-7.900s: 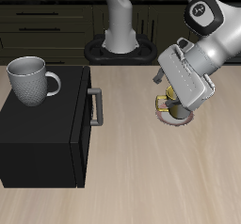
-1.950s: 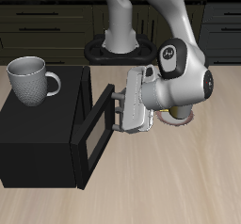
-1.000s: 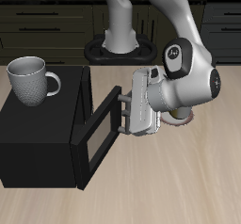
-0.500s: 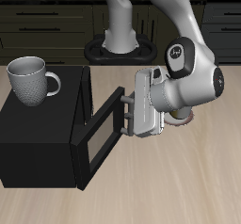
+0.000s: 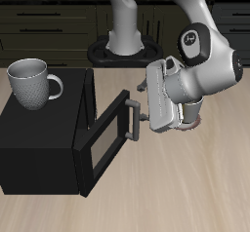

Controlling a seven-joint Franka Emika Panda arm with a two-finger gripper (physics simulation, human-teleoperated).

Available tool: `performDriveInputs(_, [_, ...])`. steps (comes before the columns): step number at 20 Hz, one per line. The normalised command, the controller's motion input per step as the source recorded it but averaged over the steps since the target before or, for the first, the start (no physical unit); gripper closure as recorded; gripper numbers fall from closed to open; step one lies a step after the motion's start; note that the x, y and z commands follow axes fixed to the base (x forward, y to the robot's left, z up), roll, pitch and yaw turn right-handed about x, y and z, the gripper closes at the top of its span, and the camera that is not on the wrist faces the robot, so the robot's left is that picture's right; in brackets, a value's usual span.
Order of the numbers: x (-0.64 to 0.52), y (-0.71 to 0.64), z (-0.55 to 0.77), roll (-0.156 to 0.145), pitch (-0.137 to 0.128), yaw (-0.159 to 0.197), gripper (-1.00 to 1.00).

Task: Open the microwave

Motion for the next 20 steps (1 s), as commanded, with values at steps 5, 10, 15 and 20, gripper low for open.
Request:
performDriveInputs(5, [-0.15,0.21,0.11,0.039,-0.004,0.089,-1.00])
performDriveInputs(10, [-0.12,0.20,0.08,0.039,0.032,0.021,-1.00])
performDriveInputs(15, [-0.15,0.16,0.03,0.034,-0.014,0.115,-1.00])
performDriveInputs(20, [0.03,-0.15,-0.06,0.076,0.001,0.150,-1.00])
